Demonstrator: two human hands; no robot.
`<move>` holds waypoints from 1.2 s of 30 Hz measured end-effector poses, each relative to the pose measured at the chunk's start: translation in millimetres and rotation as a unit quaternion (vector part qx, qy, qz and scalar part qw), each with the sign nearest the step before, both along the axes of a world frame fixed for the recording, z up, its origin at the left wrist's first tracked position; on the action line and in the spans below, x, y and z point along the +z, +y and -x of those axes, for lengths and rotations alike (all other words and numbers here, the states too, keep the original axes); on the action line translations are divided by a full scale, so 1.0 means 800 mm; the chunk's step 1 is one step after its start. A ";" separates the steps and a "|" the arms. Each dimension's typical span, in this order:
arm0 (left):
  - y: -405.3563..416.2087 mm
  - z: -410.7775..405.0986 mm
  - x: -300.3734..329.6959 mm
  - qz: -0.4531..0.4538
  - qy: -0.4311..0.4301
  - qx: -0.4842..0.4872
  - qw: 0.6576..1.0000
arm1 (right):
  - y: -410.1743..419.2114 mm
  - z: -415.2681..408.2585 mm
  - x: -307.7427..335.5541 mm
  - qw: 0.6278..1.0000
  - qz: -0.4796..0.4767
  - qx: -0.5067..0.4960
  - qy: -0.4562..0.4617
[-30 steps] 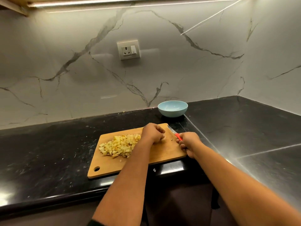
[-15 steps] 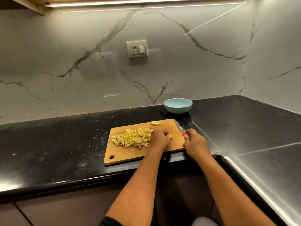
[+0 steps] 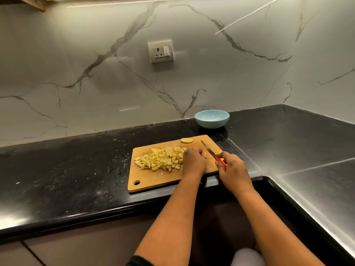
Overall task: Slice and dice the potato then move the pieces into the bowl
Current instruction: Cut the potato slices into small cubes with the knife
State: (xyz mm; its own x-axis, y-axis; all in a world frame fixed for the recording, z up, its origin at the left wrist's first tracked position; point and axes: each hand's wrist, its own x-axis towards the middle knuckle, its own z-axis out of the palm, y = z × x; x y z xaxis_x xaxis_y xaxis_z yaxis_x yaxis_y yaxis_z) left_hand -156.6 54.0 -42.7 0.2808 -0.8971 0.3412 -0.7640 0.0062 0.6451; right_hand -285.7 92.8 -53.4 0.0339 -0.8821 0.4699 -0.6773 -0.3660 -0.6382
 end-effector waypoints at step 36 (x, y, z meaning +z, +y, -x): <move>-0.025 -0.008 -0.007 -0.057 0.019 -0.001 0.998 | 0.007 -0.021 0.052 0.973 -0.150 -0.033 0.174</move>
State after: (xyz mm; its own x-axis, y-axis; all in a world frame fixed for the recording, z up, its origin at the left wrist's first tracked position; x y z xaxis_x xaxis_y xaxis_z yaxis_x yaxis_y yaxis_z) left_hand -149.8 34.4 -48.1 0.2891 -0.9303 0.2257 -0.7389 -0.0669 0.6705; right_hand -269.2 98.7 -11.9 0.0839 -0.9834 0.1611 -0.8866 -0.1475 -0.4384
